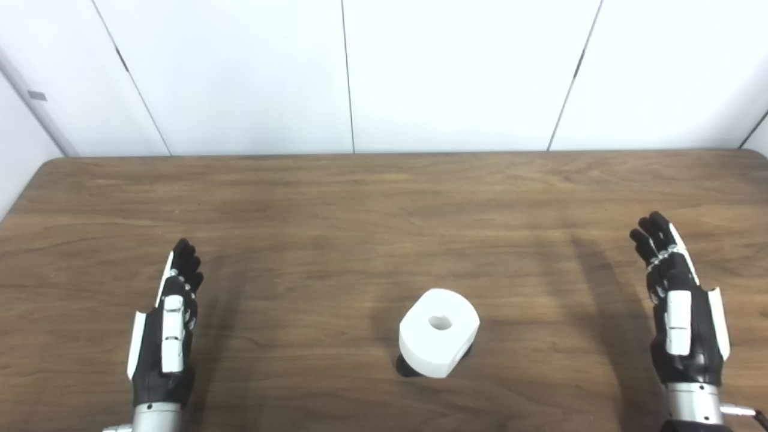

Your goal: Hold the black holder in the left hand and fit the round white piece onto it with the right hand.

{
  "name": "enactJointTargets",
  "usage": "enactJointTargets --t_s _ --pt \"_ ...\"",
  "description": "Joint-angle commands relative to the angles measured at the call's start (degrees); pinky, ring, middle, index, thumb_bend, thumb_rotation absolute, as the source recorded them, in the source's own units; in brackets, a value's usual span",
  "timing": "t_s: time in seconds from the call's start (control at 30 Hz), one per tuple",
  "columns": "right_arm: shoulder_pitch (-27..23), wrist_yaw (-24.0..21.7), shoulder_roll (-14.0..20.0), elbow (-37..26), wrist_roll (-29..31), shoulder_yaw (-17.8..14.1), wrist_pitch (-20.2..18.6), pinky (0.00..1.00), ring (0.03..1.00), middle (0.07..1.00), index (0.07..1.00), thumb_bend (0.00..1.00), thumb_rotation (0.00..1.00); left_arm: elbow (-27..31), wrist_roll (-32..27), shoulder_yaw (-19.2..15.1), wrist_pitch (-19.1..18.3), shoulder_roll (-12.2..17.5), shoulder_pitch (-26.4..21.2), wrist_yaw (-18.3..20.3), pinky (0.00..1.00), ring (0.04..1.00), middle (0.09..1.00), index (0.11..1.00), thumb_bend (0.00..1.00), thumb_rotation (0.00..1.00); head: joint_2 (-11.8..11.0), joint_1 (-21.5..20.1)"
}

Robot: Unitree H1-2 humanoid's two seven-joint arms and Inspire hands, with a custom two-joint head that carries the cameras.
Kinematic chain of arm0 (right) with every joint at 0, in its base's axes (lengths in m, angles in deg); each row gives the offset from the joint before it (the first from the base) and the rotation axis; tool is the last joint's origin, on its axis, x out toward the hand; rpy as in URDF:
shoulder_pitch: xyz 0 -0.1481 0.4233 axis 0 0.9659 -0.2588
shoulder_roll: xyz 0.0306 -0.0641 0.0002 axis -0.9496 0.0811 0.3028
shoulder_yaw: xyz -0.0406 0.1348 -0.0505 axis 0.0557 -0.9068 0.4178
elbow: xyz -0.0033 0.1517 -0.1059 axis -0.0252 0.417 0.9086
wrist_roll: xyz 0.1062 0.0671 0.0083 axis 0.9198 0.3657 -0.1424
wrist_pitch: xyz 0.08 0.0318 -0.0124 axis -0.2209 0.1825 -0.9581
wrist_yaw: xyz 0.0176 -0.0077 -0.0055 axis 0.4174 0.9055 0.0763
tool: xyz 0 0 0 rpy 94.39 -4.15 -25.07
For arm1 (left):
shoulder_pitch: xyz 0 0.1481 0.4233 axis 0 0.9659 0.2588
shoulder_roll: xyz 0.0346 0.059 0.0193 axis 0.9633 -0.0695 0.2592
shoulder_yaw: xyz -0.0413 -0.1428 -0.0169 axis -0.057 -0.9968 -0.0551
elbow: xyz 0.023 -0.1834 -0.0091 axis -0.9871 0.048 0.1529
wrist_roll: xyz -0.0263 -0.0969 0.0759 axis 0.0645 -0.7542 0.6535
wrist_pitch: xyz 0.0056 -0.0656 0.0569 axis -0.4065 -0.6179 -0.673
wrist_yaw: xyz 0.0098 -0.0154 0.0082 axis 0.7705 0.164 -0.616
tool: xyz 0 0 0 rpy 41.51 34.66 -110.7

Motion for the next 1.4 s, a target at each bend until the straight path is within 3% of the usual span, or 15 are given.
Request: enactJointTargets --t_s 0.0,0.23,0.4,1.37 --pt "3.2 0.4 -2.0 6.8 0.5 0.8 0.1 0.94 0.907 0.919 0.909 0.48 1.00 -2.9 -0.3 0.4 2.0 0.5 1.9 -0.2 1.00 1.000 1.000 1.000 0.42 1.00 0.0 0.0" --pt "3.6 -0.3 -1.7 6.2 2.1 1.1 -1.0 0.96 0.921 0.929 0.919 0.48 1.00 -3.2 -0.6 0.5 2.7 0.6 2.0 0.1 1.00 1.000 1.000 1.000 0.39 1.00 0.1 1.1" --pt "3.8 -3.1 -0.5 6.3 6.0 1.7 -2.4 1.00 0.956 0.957 0.946 0.63 1.00 -3.5 1.0 0.6 3.4 0.7 1.9 -0.5 1.00 1.000 1.000 1.000 0.34 1.00 0.2 1.5" --pt "3.3 -3.6 -0.4 6.6 4.8 1.7 -2.8 1.00 0.964 0.961 0.941 0.66 1.00 -3.9 0.9 2.0 2.7 2.3 1.7 1.2 1.00 1.000 1.000 1.000 0.37 1.00 -0.6 0.9"
